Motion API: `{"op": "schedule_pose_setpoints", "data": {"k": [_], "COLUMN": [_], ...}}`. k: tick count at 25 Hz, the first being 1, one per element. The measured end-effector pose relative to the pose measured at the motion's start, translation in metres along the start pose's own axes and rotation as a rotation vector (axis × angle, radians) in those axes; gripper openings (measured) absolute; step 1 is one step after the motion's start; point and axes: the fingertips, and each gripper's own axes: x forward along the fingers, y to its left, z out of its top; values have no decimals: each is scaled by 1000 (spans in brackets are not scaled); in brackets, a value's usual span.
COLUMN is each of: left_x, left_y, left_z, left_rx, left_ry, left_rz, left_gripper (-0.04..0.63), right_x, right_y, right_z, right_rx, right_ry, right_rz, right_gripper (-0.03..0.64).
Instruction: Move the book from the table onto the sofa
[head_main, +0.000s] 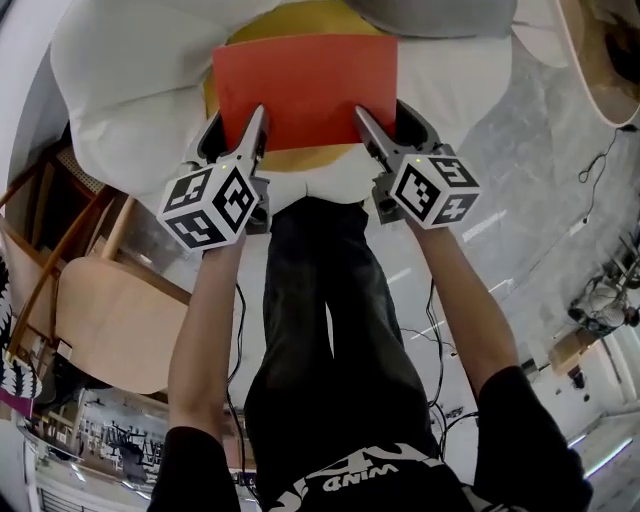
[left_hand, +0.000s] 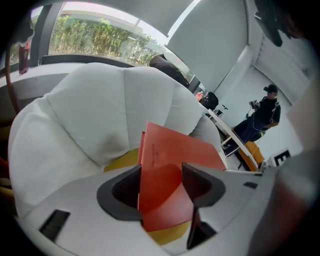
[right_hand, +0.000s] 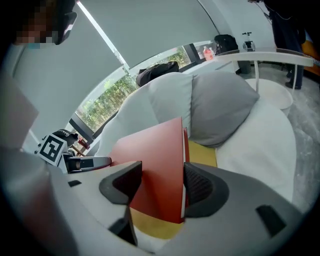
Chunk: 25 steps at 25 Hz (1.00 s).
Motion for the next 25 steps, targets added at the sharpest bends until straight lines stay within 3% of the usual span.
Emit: {"op": "schedule_pose_setpoints", "data": {"k": [15,25], "left_x": [67,81], "left_y": [42,58], "left_z": [-41,-53], "left_rx": [23,-12], "left_ry": [-17,-20], "left_rz": [11,37], "left_gripper": [244,245], "right_x": [68,90], "right_y": [-45,-53], "right_z": [-47,-55], "right_rx": [-2,-48], "right_ry": [-4,17], "right_rz": [16,41], "right_gripper": [261,261]}}
